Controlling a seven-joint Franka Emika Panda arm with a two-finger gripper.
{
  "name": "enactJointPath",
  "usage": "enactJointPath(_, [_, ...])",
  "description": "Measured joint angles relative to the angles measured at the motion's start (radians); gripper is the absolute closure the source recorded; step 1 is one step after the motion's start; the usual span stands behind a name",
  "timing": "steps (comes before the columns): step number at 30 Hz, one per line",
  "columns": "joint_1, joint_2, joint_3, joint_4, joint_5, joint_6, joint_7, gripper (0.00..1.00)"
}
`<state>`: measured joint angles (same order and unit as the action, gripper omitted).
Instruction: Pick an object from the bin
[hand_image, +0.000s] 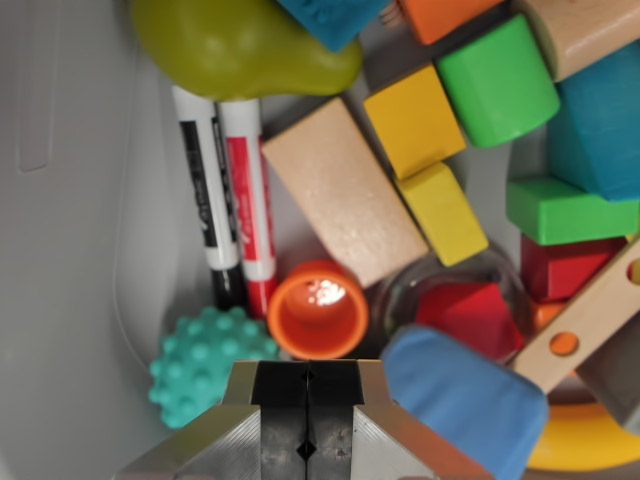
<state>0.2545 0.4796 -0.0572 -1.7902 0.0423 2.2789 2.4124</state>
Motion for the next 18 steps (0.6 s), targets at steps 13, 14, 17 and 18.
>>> enactJointPath(13, [0.0,-0.071,-0.001,0.032,-0.007,-0.106,0.005,1.0])
enactJointPath(14, [0.0,-0.076,-0.001,0.036,-0.007,-0.115,0.005,1.0])
enactJointPath(17, [0.0,-0.088,-0.001,0.043,-0.008,-0.135,0.006,1.0])
enactJointPath(18, [0.0,-0.092,-0.001,0.047,-0.008,-0.143,0.007,1.0])
